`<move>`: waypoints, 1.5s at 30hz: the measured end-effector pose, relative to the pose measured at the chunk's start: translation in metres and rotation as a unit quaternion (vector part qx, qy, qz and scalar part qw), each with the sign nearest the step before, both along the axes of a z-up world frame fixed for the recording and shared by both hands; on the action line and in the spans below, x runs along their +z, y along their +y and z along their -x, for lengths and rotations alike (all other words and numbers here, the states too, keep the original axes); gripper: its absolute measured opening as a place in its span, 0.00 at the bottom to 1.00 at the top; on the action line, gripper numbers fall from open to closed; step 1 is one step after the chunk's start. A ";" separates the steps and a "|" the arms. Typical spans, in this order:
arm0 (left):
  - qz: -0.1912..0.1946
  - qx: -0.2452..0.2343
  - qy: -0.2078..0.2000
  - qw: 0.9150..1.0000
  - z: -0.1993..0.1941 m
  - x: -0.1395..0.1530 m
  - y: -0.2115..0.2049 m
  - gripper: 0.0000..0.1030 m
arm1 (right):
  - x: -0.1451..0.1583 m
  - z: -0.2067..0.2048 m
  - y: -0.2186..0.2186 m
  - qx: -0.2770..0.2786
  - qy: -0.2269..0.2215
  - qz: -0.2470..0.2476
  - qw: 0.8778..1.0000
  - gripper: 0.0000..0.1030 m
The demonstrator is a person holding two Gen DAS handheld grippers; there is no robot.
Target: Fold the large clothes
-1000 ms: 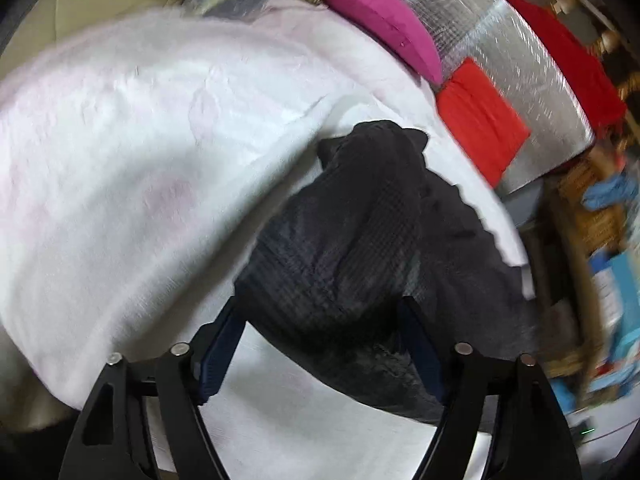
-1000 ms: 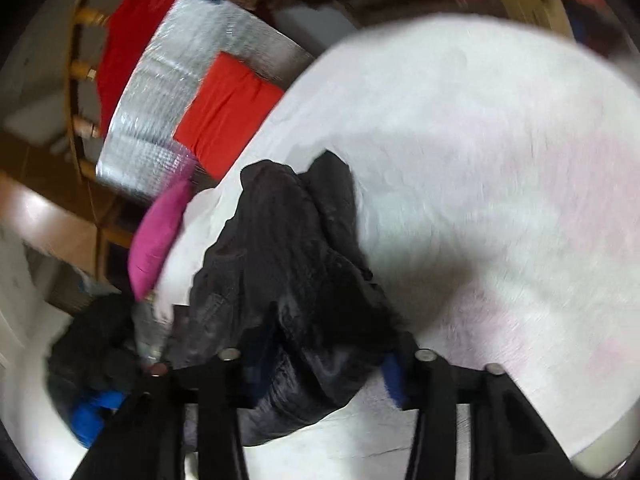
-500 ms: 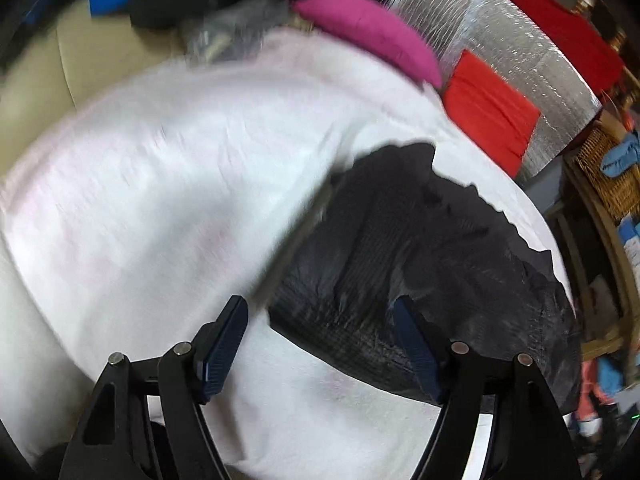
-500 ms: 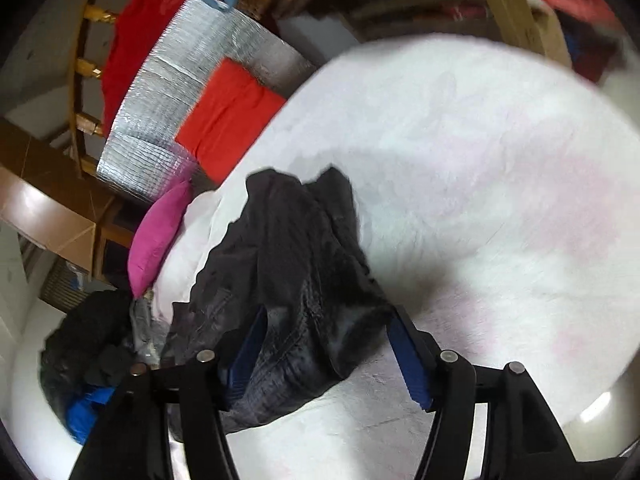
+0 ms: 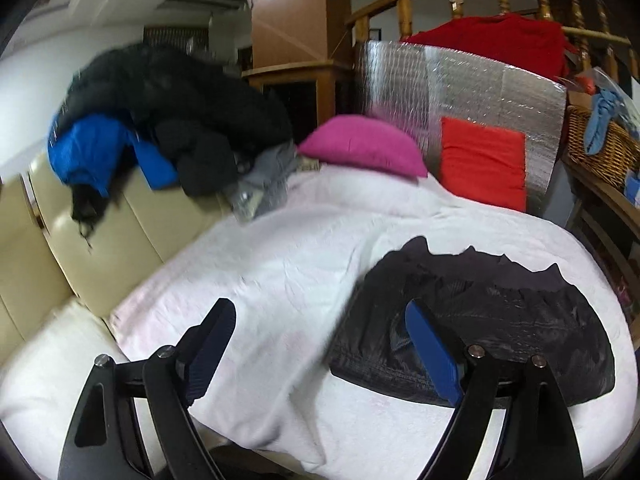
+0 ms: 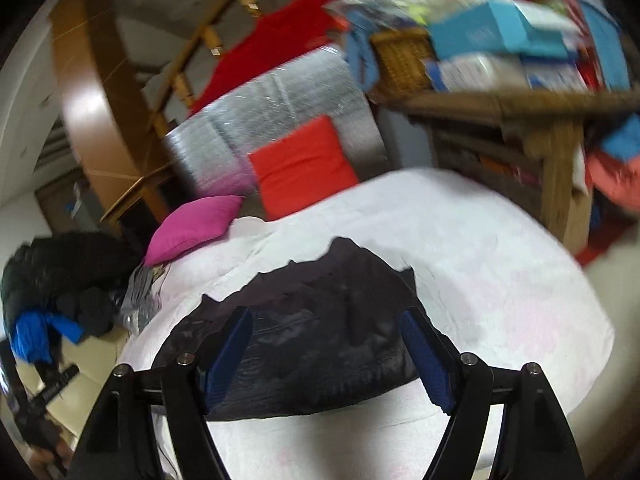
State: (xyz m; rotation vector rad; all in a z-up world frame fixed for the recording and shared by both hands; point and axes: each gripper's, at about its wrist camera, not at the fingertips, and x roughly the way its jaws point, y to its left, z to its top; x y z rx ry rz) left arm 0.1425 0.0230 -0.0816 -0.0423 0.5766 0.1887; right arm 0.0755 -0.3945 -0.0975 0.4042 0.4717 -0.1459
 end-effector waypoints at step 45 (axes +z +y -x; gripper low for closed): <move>-0.066 -0.051 -0.161 0.983 0.164 0.138 -0.054 1.00 | 0.101 0.121 0.152 0.050 -0.037 0.174 0.983 0.77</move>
